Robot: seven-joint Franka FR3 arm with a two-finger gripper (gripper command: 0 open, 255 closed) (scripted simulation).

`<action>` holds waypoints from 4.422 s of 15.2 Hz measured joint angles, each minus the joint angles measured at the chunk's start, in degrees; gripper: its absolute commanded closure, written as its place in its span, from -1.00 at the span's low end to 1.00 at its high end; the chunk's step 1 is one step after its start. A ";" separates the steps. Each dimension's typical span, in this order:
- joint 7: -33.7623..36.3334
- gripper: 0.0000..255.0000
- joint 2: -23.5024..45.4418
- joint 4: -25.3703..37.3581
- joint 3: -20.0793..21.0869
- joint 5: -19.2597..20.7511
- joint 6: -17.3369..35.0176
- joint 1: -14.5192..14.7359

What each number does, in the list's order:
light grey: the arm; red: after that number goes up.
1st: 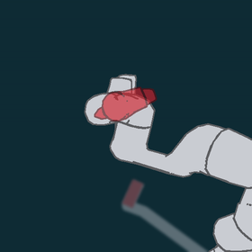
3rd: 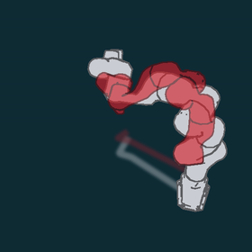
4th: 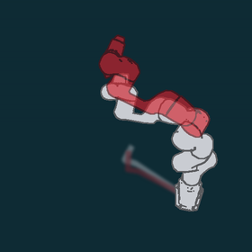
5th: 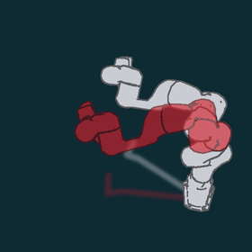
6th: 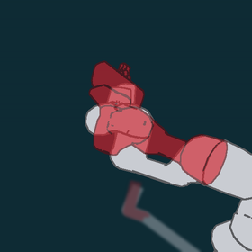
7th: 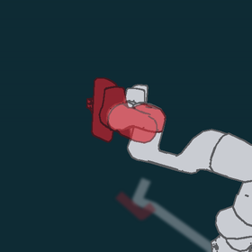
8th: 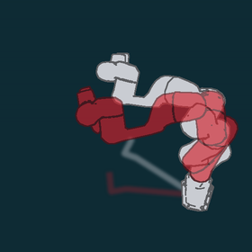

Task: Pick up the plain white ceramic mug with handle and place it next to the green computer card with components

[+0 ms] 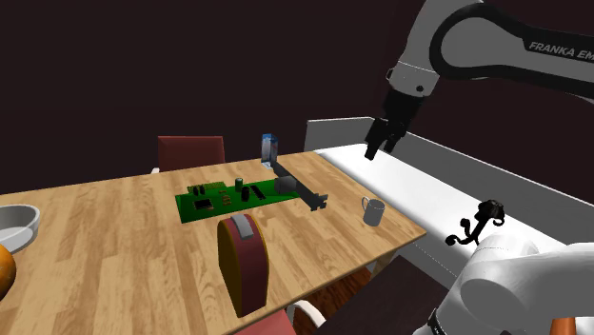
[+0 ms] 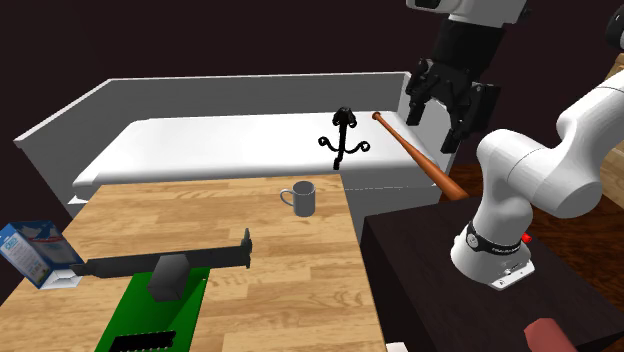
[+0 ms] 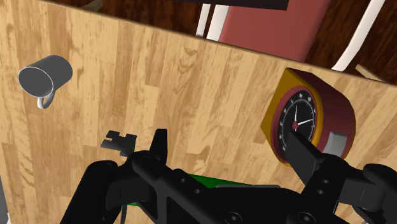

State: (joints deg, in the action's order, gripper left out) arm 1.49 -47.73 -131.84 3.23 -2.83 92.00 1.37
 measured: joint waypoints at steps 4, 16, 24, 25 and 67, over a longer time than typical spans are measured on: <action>-1.84 -1.00 0.51 -2.36 -1.73 1.07 2.50 -0.63; -11.92 -1.00 9.11 -12.80 -11.78 6.80 19.88 -4.72; -19.02 -1.00 22.18 -13.66 -18.99 8.59 32.92 -6.55; -19.95 -1.00 23.48 -13.93 -19.85 8.68 34.38 -6.80; -48.02 1.00 66.52 1.23 -25.99 -13.58 56.90 -12.43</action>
State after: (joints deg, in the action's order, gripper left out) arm -46.53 18.79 -130.61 -22.76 -16.40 148.91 -11.06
